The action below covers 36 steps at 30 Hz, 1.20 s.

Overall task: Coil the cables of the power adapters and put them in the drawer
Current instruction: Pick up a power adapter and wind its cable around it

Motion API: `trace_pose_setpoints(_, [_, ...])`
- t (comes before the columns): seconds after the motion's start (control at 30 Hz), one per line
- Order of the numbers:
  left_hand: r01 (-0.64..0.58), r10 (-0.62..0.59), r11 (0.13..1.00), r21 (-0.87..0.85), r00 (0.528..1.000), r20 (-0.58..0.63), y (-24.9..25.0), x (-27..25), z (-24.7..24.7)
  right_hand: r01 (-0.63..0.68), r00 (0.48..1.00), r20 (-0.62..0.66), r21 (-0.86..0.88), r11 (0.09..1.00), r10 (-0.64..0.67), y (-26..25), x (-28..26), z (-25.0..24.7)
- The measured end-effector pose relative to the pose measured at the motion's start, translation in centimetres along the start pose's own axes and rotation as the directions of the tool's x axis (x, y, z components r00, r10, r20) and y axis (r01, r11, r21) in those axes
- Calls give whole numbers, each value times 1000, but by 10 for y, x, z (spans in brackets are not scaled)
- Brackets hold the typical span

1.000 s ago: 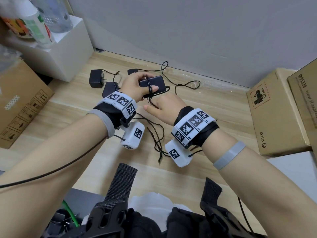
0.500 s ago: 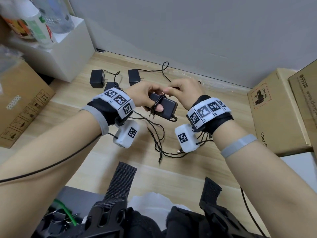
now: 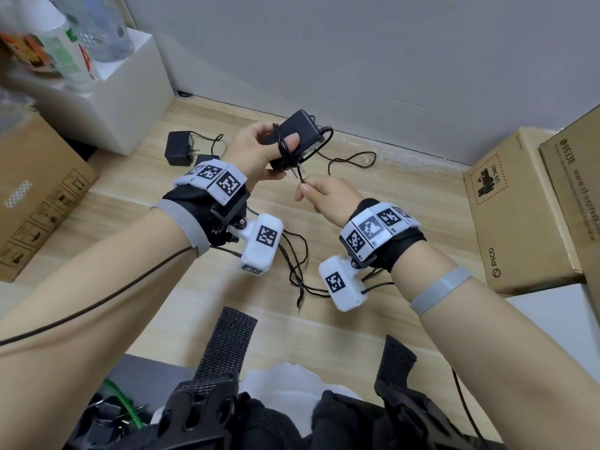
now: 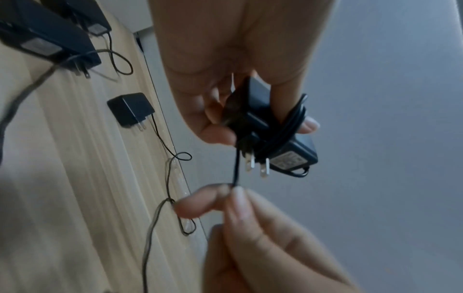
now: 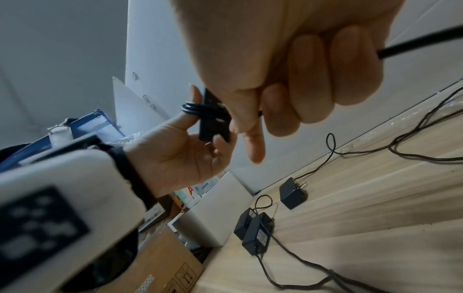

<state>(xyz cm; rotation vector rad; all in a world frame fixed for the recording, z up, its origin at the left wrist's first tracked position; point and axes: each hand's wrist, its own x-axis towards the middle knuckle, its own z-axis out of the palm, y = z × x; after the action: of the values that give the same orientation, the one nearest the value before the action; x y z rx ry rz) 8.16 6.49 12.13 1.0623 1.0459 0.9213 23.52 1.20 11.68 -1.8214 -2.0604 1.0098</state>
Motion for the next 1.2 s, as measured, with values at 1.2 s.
trace_pose_setpoints(1.2, [-63,81,989,-136,988,129,-11,-6,1,-44,992,-117,93,995,55,5,0,8])
